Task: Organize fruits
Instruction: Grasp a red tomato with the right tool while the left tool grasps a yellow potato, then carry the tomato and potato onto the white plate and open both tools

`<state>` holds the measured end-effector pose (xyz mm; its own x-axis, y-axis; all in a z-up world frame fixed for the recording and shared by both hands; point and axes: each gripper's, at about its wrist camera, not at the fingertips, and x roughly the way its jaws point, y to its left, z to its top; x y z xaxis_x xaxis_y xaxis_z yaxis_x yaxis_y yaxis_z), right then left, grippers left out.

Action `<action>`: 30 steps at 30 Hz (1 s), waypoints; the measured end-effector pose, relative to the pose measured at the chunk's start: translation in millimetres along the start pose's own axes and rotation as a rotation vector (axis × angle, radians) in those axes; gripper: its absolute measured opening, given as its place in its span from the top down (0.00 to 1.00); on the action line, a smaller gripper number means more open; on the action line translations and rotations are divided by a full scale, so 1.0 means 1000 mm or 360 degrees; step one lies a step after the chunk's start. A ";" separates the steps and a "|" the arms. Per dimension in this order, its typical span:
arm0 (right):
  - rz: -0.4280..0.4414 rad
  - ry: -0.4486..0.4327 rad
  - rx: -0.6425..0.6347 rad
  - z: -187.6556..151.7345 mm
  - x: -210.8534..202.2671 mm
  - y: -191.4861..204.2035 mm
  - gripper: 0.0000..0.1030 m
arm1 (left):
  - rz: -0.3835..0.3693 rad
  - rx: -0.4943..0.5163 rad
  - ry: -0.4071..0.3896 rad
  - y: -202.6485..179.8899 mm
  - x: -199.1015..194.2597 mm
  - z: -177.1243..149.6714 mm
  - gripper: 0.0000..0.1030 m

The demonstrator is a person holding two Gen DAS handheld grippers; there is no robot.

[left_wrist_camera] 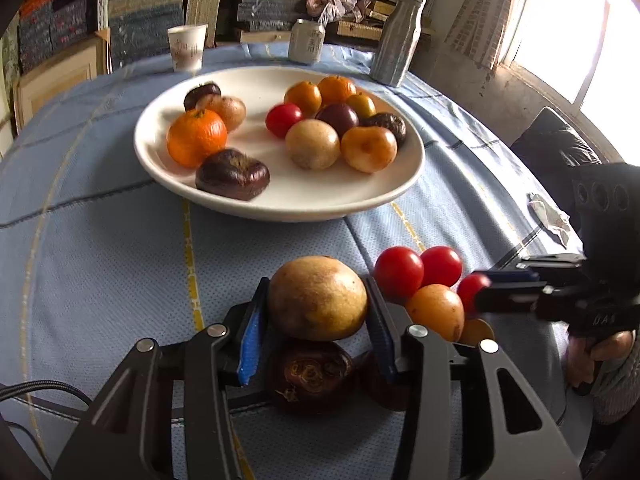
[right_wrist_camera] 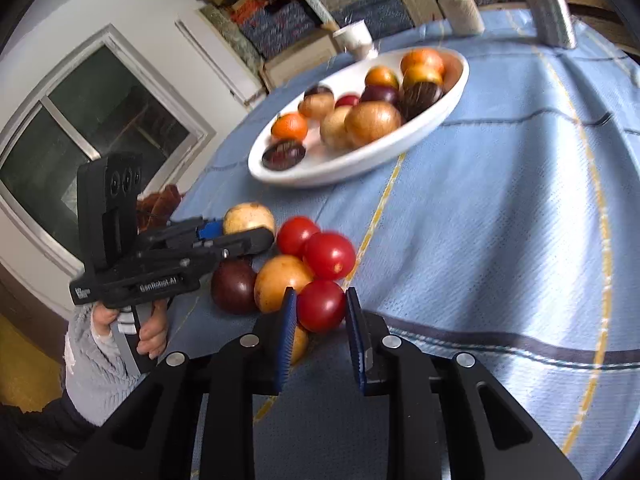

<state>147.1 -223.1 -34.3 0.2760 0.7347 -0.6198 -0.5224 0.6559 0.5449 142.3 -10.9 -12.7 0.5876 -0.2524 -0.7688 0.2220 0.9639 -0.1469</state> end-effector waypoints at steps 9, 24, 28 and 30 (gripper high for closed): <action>-0.0083 -0.0228 -0.0121 0.059 -0.039 0.022 0.76 | 0.0093 -0.0012 -0.0243 0.002 -0.046 0.047 0.56; -0.0121 -0.0205 -0.0118 0.101 0.040 0.029 0.38 | 0.0056 -0.0283 -0.0169 0.048 0.022 0.082 0.44; -0.0094 -0.0272 -0.0115 0.100 0.028 0.030 0.37 | 0.0080 -0.0254 -0.0254 0.044 0.004 0.080 0.27; -0.0085 -0.0312 -0.0113 0.098 0.019 0.031 0.32 | 0.0089 -0.0253 -0.0285 0.043 -0.006 0.077 0.22</action>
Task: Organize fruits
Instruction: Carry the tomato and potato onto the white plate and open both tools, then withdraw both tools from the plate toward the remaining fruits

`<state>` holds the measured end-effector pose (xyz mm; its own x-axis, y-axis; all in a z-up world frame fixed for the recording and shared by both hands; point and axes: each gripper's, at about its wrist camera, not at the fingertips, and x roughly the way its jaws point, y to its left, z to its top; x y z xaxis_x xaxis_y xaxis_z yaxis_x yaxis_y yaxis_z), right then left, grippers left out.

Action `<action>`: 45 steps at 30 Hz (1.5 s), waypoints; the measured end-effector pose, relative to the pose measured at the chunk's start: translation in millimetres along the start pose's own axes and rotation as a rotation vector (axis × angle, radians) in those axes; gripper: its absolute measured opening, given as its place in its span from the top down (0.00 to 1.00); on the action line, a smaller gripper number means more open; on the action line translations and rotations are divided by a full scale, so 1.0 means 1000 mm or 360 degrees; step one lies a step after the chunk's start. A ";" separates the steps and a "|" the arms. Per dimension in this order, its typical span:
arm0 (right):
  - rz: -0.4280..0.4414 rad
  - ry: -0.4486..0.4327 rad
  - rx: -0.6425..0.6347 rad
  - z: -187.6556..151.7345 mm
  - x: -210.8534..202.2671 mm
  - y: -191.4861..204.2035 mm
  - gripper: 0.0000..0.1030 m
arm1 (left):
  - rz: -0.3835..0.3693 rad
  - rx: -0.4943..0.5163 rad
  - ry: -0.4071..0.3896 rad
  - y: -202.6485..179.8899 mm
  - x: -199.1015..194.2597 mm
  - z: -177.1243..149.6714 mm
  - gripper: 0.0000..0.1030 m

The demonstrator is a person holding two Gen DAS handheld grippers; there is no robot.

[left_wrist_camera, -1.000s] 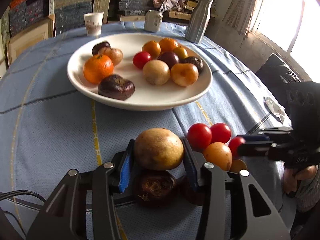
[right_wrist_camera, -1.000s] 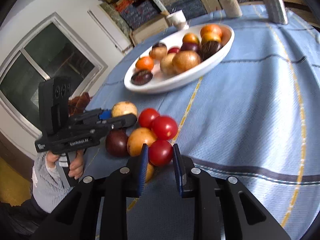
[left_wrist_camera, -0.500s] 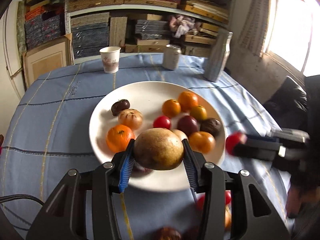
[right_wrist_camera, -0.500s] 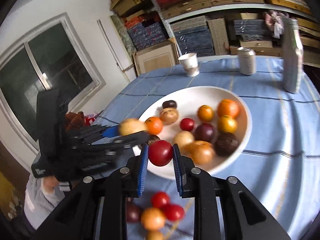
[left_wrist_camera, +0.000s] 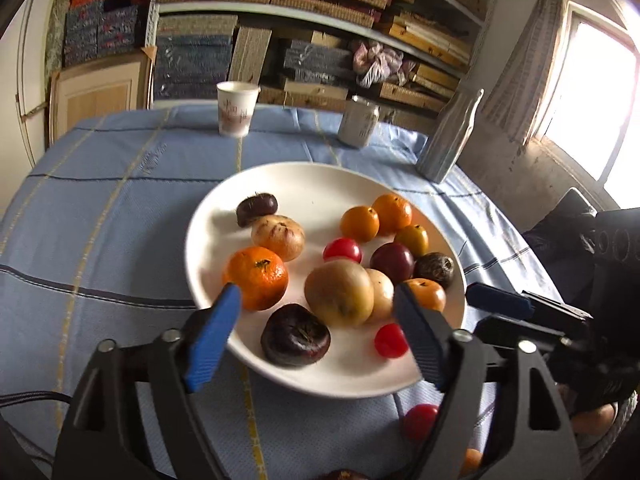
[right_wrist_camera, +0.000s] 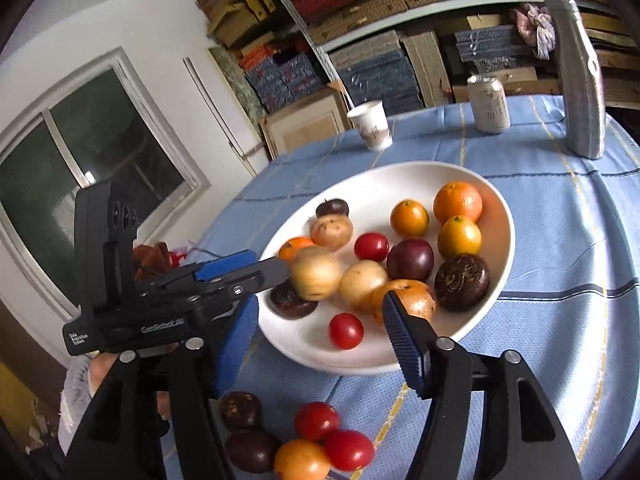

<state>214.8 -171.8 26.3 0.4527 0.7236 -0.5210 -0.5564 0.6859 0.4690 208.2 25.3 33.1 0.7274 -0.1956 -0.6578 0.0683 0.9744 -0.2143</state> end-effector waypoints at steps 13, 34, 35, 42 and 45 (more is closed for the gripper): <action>-0.0144 -0.0136 0.0366 -0.048 -0.056 -0.045 0.05 | 0.0222 0.0092 -0.0013 0.004 -0.049 -0.057 0.05; -0.0113 -0.0195 0.0496 -0.062 -0.076 -0.061 0.04 | 0.0276 0.0522 0.0259 -0.026 -0.042 -0.116 0.05; -0.0115 -0.0194 0.0496 -0.062 -0.076 -0.061 0.04 | 0.0294 0.0517 0.0262 -0.025 -0.041 -0.116 0.05; -0.0130 -0.0182 0.0494 -0.062 -0.074 -0.060 0.04 | 0.0607 0.0461 0.0259 -0.006 -0.026 -0.104 0.04; -0.0123 -0.0181 0.0497 -0.063 -0.074 -0.060 0.04 | 0.0742 0.0374 0.0212 0.015 -0.033 -0.099 0.04</action>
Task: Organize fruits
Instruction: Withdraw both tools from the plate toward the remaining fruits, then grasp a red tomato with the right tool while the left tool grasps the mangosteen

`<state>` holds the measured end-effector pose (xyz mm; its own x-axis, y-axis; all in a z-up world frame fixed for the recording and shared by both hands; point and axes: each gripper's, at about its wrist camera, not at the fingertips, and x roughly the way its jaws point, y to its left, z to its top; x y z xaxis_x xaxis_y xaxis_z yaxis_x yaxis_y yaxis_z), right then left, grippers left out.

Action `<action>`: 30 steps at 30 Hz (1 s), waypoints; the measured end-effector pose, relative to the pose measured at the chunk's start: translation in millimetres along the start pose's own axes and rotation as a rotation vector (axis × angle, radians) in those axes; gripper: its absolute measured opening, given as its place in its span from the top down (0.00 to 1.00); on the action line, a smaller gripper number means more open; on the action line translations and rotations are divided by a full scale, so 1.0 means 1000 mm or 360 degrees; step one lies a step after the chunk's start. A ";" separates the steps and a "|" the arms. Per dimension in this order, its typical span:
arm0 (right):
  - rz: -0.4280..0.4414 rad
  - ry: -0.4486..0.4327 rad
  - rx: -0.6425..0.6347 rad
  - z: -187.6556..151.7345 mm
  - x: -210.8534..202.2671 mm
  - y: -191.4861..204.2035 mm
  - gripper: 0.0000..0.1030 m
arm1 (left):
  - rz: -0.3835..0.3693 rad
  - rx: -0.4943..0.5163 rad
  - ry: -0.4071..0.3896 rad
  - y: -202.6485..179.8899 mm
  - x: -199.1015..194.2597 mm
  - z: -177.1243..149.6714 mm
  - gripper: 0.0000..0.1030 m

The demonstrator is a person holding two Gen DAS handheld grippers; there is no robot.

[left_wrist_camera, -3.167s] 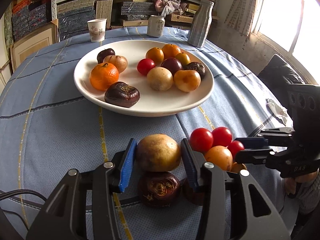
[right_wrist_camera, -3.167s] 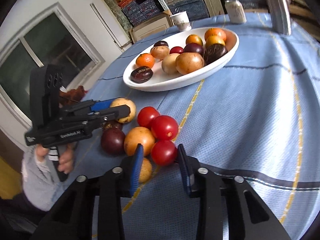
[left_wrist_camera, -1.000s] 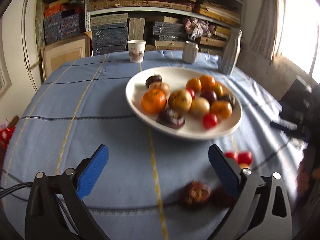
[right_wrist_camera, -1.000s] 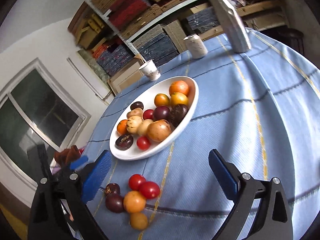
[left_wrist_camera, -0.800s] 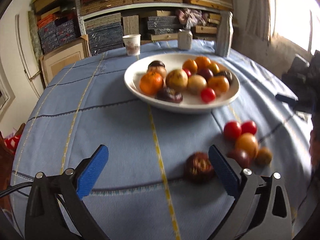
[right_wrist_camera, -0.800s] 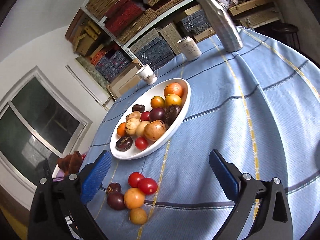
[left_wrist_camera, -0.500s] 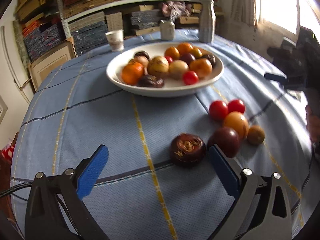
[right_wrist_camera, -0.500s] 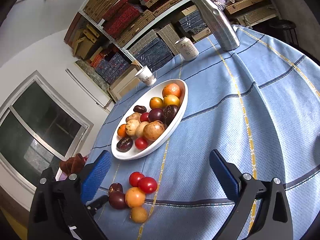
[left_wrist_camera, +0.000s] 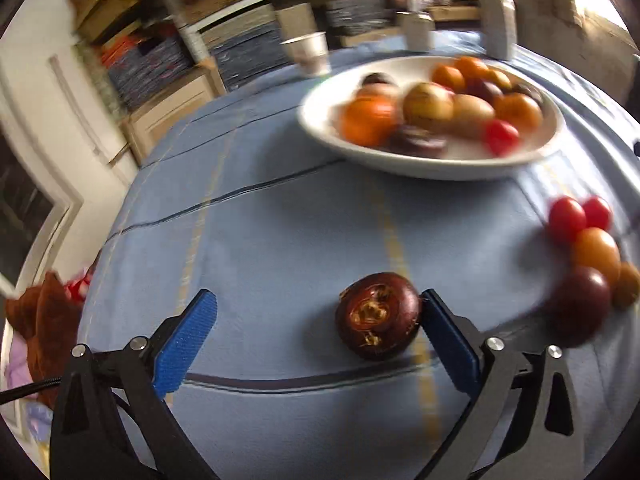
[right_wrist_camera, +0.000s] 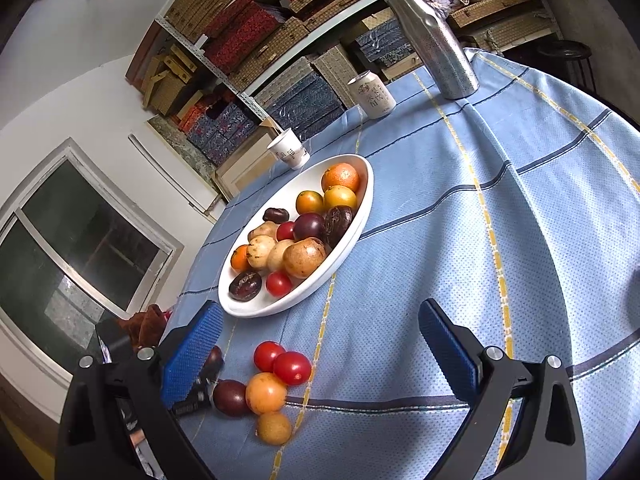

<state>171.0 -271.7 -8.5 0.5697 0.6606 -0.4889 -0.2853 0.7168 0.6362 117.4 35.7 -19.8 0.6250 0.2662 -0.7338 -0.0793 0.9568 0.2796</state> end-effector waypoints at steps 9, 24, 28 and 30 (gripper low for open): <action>0.0000 0.0055 -0.0130 -0.012 0.001 0.013 0.04 | -0.0301 -0.0092 -0.0037 0.010 -0.010 -0.004 0.04; -0.0112 0.0117 -0.0444 -0.028 0.011 0.039 0.04 | -0.0468 -0.0208 0.0004 0.016 -0.002 -0.008 0.49; -0.0152 0.0157 -0.0486 -0.030 0.016 0.041 0.04 | -0.0476 -0.0177 0.0019 0.011 -0.001 -0.008 0.52; -0.0203 0.0198 -0.0537 -0.034 0.021 0.044 0.15 | -0.0479 -0.0178 0.0039 0.012 0.002 -0.008 0.52</action>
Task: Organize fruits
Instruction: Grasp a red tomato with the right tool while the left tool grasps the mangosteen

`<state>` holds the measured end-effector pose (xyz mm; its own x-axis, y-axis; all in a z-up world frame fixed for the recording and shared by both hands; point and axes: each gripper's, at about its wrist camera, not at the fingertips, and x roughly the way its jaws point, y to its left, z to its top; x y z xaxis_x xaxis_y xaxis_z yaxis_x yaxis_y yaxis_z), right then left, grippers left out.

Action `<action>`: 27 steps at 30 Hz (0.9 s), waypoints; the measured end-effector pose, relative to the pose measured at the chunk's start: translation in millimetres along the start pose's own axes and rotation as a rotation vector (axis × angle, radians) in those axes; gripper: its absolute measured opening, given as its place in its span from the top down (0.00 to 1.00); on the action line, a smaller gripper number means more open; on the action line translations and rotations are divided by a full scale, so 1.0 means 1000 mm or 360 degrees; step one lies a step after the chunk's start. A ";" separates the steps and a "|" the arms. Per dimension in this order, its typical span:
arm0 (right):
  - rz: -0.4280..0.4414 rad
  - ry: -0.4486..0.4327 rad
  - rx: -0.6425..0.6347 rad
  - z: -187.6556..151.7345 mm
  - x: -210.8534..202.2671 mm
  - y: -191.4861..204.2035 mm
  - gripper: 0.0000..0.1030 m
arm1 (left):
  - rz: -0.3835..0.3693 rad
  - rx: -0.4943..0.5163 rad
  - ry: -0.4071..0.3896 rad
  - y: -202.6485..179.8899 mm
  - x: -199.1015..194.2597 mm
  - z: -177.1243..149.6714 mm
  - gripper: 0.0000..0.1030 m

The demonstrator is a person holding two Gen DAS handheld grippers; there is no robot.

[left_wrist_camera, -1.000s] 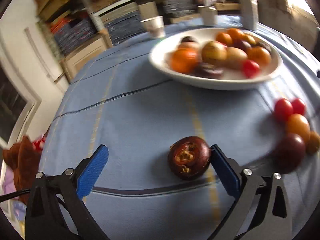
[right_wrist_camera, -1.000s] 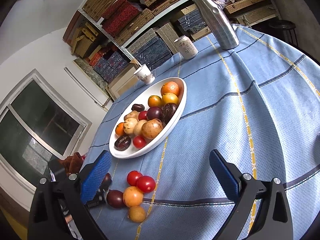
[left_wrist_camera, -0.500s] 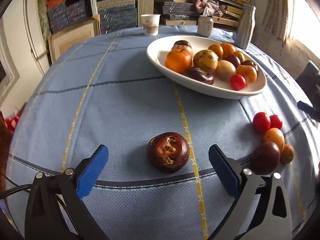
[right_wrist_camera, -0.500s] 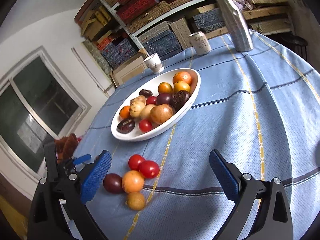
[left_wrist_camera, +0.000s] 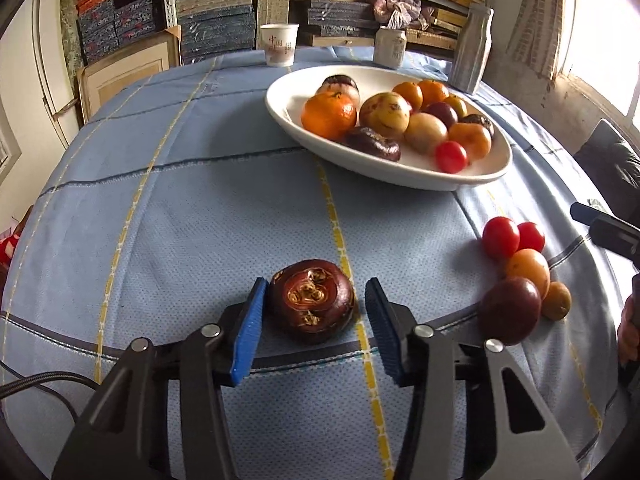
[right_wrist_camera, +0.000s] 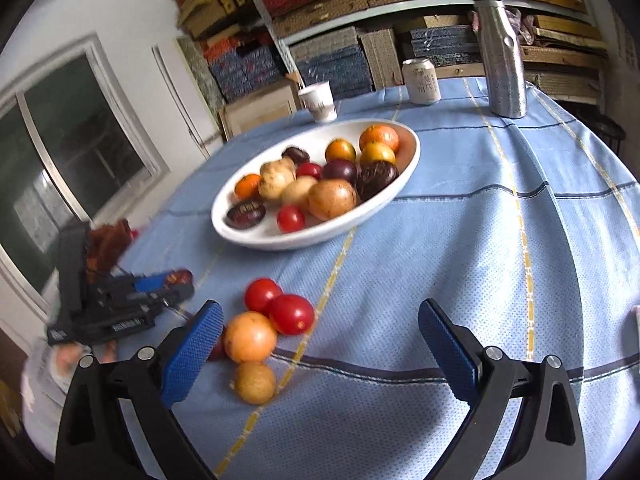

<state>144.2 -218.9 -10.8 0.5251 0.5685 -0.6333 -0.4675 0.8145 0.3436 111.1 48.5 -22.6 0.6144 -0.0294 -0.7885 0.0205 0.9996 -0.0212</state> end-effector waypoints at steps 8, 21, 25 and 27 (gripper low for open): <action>0.0000 0.0138 -0.0114 -0.004 0.017 0.010 0.44 | 0.0020 0.0012 0.0007 -0.003 0.003 0.002 0.52; 0.0379 0.0256 0.0228 0.004 0.044 -0.011 0.63 | 0.0017 0.0051 0.0017 -0.009 0.006 0.003 0.44; 0.0459 0.0277 0.0317 0.003 0.048 -0.019 0.65 | 0.0010 0.0063 0.0020 -0.010 0.006 0.002 0.40; 0.0468 0.0278 0.0326 0.002 0.048 -0.019 0.72 | 0.0009 0.0072 0.0024 -0.011 0.006 0.002 0.37</action>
<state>180.2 -206.7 -46.3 0.2532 0.7671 -0.5895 -0.4189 0.6362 0.6479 116.3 37.1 -25.9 0.6028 -0.0235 -0.7975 0.0533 0.9985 0.0109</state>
